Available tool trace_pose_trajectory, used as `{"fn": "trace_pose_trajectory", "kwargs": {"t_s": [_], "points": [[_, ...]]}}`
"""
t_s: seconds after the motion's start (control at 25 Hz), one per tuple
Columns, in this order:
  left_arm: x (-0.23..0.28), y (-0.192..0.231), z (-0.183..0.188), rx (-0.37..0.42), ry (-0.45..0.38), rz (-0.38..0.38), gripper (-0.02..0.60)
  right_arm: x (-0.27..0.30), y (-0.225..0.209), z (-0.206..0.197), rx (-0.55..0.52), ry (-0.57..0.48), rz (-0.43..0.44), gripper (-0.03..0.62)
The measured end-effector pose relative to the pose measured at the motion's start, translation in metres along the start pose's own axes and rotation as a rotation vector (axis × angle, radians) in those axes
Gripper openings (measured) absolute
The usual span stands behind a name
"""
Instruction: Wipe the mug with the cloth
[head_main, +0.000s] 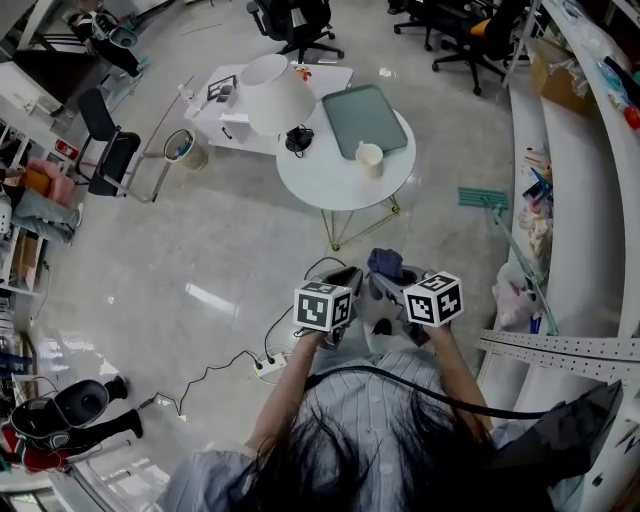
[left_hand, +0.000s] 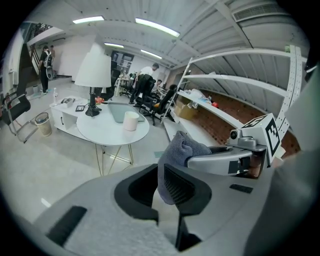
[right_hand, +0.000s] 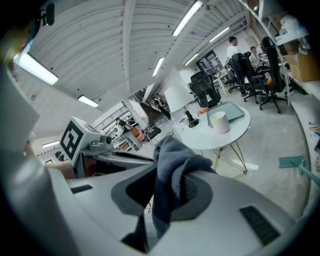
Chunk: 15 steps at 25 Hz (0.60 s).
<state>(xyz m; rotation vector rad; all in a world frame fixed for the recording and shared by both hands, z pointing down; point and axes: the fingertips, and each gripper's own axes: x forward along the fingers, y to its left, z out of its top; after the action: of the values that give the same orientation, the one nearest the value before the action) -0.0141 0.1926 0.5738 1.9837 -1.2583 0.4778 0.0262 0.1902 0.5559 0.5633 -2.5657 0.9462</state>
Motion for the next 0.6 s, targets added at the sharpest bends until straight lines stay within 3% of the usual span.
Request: {"fn": "trace_pose_trajectory", "kwargs": {"t_s": [0.6], "points": [[-0.004, -0.01, 0.0056, -0.037, -0.04, -0.017, 0.052, -0.0088, 0.0012, 0.0002, -0.025, -0.003, 0.002, 0.08]]}}
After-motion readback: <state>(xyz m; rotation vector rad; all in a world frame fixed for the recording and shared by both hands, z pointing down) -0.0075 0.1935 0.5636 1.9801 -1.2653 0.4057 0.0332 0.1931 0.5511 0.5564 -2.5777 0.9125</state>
